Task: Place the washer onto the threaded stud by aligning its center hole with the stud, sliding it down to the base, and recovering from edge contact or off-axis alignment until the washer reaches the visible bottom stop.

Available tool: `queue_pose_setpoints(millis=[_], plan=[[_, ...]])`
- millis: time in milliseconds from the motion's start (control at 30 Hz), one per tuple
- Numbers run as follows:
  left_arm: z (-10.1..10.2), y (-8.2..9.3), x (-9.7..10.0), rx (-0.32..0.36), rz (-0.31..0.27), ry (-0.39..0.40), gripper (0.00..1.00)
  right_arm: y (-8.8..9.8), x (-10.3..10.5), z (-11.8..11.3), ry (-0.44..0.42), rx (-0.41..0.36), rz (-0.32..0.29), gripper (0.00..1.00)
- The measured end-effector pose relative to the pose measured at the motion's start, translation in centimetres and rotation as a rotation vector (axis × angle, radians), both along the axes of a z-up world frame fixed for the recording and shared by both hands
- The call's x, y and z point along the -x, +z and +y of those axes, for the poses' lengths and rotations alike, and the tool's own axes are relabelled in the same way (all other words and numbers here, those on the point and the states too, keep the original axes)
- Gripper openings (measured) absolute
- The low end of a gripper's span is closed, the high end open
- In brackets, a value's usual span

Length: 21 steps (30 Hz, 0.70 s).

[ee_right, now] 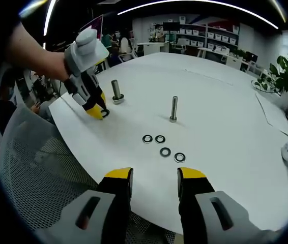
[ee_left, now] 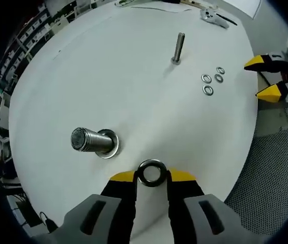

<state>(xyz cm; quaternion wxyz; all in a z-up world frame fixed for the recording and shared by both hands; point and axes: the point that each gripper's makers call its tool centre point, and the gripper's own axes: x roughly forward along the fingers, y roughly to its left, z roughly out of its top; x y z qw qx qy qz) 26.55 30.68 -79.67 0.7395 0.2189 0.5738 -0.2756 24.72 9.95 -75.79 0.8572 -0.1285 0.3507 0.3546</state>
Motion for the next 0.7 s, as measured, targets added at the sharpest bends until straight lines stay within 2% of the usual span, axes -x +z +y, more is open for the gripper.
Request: queue_pose_setpoints(millis=[367,500,700], plan=[[0.05,-0.06,0.07,-0.019,0.032,-0.003,0.22,0.06,0.01,0.09,0.005,-0.002,-0.002,0.37],[0.12,-0.11,0.12,-0.024,0.038,-0.035,0.22,0.00,0.04,0.07,0.004,0.000,0.001,0.37],[0.00,-0.16,0.08,-0.063,0.068,-0.037,0.21,0.10,0.03,0.10,0.004,-0.004,-0.002,0.37]])
